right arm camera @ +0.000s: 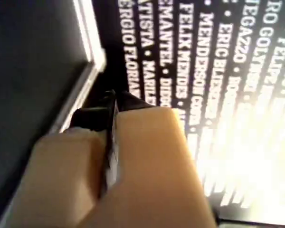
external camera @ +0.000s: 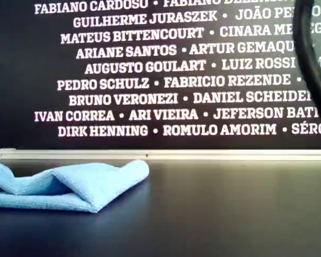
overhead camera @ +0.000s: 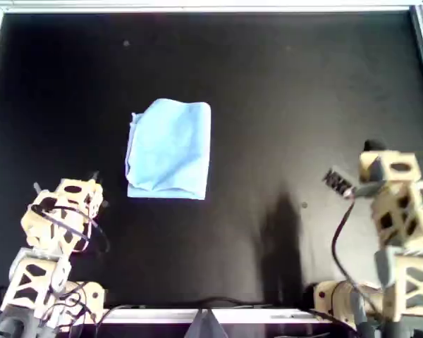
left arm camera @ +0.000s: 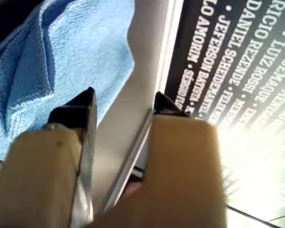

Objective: Fold a cloth

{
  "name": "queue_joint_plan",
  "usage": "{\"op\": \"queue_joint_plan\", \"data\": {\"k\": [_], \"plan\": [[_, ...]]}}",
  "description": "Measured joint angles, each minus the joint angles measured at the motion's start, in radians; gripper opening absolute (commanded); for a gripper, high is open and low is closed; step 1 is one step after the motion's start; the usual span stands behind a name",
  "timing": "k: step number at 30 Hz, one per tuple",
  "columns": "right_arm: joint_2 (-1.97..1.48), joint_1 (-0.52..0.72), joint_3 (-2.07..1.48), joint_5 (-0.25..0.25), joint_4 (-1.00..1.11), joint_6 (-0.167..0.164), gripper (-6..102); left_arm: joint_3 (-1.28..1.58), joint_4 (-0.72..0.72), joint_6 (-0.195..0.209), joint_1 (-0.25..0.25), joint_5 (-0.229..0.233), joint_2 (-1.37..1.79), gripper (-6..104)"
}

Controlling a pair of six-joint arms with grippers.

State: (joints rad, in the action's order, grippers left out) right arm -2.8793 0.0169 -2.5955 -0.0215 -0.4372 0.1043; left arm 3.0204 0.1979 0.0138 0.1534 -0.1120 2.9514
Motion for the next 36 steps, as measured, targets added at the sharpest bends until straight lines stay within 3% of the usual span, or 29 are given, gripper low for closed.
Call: {"op": "queue_joint_plan", "data": {"k": [8,13,16,32,36], "plan": [[-0.02,0.0,-0.27,0.0,0.308,-0.003,-2,0.0,0.0,0.0,-0.006,-0.003,0.0,42],[-0.021,0.028,-0.367,0.0,0.431,-0.003,-2,0.0,0.0,0.0,-0.098,0.006,0.0,42],[-0.021,0.057,-0.388,0.0,0.469,-0.003,-2,0.0,0.0,0.0,-0.124,0.012,0.0,42],[0.097,0.132,-0.426,0.0,0.474,-0.003,-2,0.0,0.0,0.0,-0.129,0.011,0.0,42],[0.109,0.13,-0.426,0.005,0.474,-0.04,-2,0.0,0.0,0.0,-0.129,0.011,0.0,42]]}}
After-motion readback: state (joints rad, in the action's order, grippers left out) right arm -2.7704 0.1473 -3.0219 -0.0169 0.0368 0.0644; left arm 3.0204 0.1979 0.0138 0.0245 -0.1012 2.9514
